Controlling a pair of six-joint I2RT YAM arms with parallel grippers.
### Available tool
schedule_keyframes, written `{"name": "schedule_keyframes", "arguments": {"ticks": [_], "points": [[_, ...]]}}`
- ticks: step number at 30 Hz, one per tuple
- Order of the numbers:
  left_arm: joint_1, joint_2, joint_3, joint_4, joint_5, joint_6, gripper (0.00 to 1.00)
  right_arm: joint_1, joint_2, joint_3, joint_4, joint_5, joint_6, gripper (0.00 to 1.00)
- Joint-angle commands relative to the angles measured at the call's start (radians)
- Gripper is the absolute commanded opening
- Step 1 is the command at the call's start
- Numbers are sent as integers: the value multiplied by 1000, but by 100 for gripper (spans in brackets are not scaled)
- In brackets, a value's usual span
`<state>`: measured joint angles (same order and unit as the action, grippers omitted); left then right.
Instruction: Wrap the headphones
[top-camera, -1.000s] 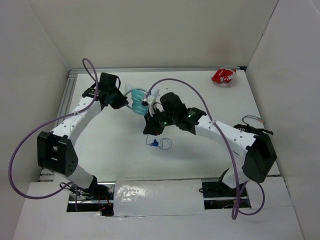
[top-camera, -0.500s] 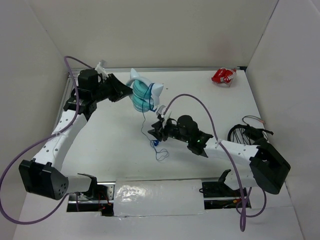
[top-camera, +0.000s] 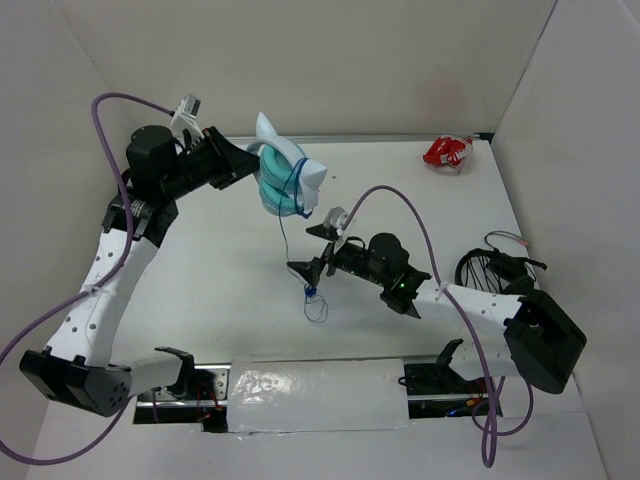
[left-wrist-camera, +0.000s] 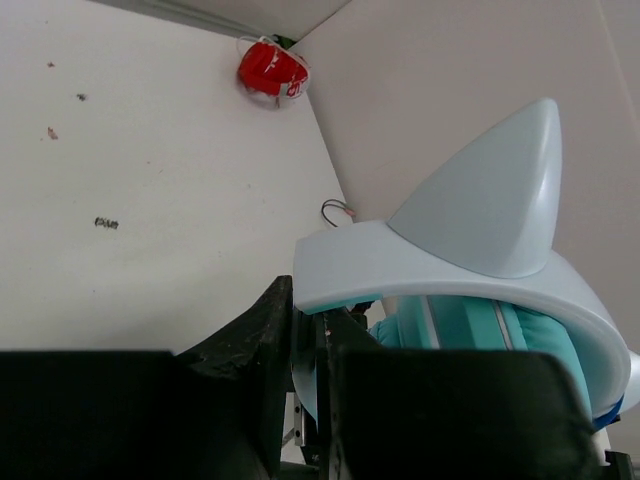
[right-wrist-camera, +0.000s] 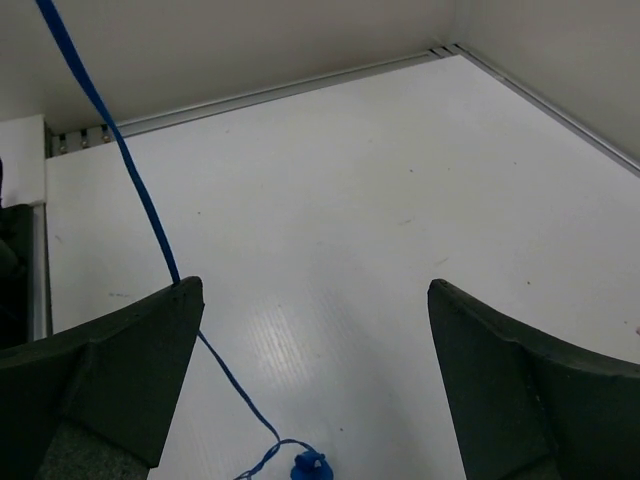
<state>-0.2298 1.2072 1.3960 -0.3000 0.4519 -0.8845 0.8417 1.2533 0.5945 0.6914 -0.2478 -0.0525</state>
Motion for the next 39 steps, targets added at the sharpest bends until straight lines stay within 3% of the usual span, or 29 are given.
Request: {"name": "schedule_keyframes", "arguments": {"ticks": [1, 6, 7, 10, 13, 15, 17, 19, 21, 22, 24, 29, 39], "points": [[0, -20, 69, 71, 50, 7, 0, 5, 3, 24, 114, -76, 19, 100], [-2, -12, 107, 36, 24, 24, 0, 8, -52, -33, 121, 49, 49, 100], [-2, -11, 101, 36, 13, 30, 0, 10, -95, -42, 122, 194, 110, 100], [-2, -24, 68, 59, 13, 38, 0, 11, -230, -54, 28, 397, 192, 100], [-2, -37, 57, 73, -16, 33, 0, 5, -350, -94, 11, 404, 258, 100], [-2, -40, 55, 81, -31, 29, 0, -3, -376, -29, -112, 371, 359, 100], [-2, -29, 60, 85, -35, 18, 0, -18, -333, 99, -263, 226, 301, 100], [-2, -14, 73, 79, -39, 2, 0, -7, -255, 166, -331, 191, 247, 97], [-2, 14, 90, 50, -50, -1, 0, 43, -218, 124, -261, 245, 188, 98], [0, 18, 101, 42, -59, -8, 0, 62, -212, 85, -142, 269, 160, 100], [0, 34, 107, 32, -73, -19, 0, 86, -174, -19, -43, 252, 105, 100], [1, 40, 135, 30, -65, -5, 0, 85, -16, -82, 118, 206, 94, 100], [18, 46, 184, 32, 31, -13, 0, 86, 349, 25, 318, 88, 166, 97]]}}
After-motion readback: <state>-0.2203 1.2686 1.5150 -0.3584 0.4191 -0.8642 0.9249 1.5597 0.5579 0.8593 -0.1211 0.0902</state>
